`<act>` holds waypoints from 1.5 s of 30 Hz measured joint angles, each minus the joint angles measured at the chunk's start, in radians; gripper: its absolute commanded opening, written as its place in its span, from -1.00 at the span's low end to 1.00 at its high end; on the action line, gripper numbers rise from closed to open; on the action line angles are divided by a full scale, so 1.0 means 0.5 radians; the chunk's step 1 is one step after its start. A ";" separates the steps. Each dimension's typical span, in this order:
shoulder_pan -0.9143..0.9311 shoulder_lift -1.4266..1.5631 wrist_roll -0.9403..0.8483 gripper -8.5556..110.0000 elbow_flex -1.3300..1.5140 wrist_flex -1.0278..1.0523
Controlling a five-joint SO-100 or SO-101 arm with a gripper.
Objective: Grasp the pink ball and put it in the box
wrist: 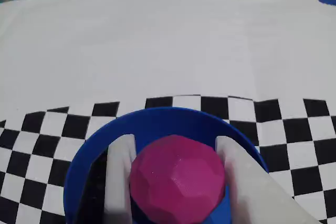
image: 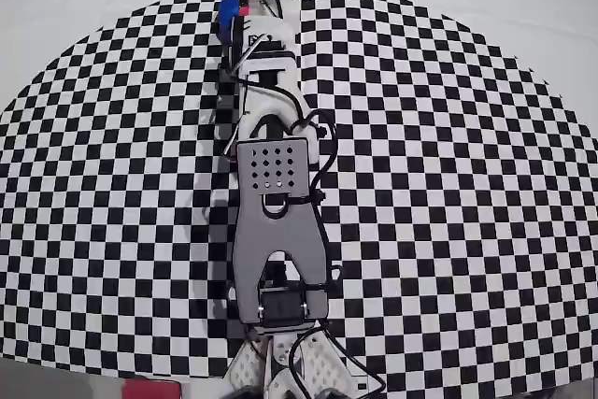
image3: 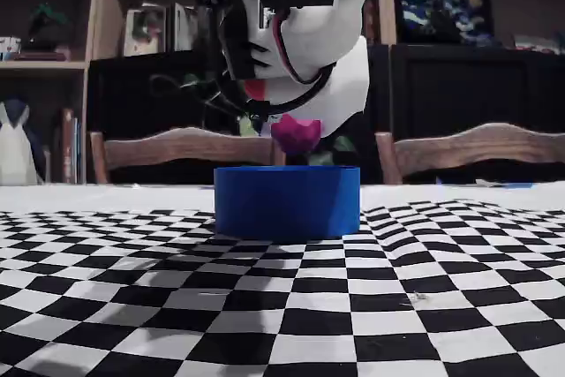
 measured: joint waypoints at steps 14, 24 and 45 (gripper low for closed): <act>0.000 0.000 0.000 -0.85 0.000 0.000; 0.000 0.000 0.000 -0.53 0.000 0.000; 0.000 0.255 0.571 -0.25 0.236 0.000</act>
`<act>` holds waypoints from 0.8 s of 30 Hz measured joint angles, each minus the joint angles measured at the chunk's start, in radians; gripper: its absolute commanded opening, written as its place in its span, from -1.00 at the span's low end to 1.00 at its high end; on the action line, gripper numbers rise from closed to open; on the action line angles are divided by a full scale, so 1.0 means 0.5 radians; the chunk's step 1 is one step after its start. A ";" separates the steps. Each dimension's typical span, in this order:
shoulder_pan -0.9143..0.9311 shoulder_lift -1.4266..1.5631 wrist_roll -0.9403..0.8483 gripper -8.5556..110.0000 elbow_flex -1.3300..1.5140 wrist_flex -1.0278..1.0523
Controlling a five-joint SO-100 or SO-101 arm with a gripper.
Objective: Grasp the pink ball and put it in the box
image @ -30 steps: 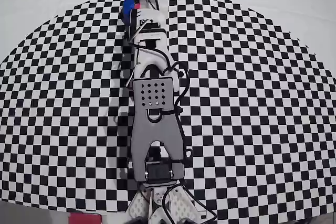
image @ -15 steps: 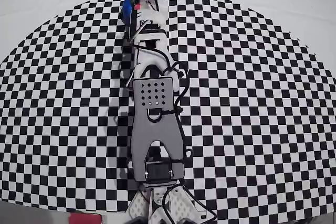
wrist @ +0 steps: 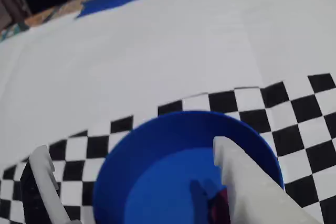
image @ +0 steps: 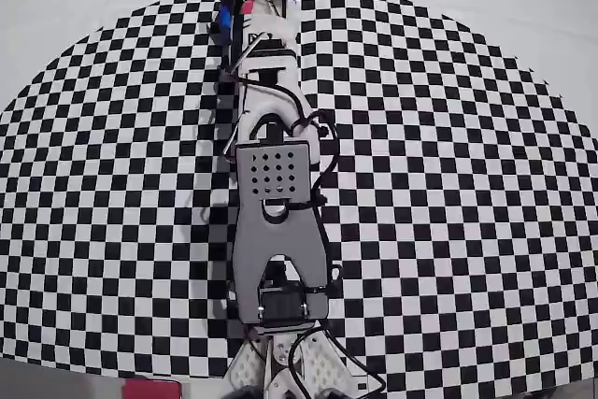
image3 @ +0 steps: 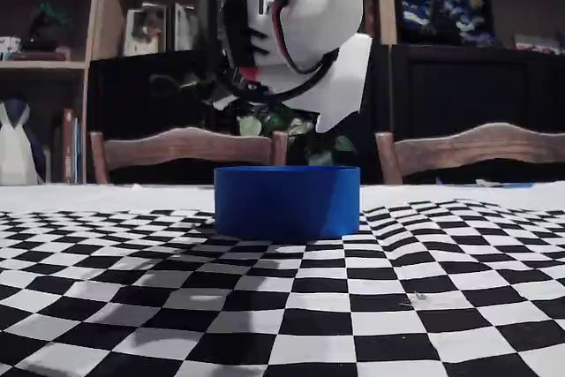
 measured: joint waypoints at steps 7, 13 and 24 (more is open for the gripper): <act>-0.031 0.552 0.933 -0.82 0.402 0.000; -0.012 1.120 1.945 -0.85 0.844 0.255; -0.031 2.237 2.543 -0.85 2.148 0.371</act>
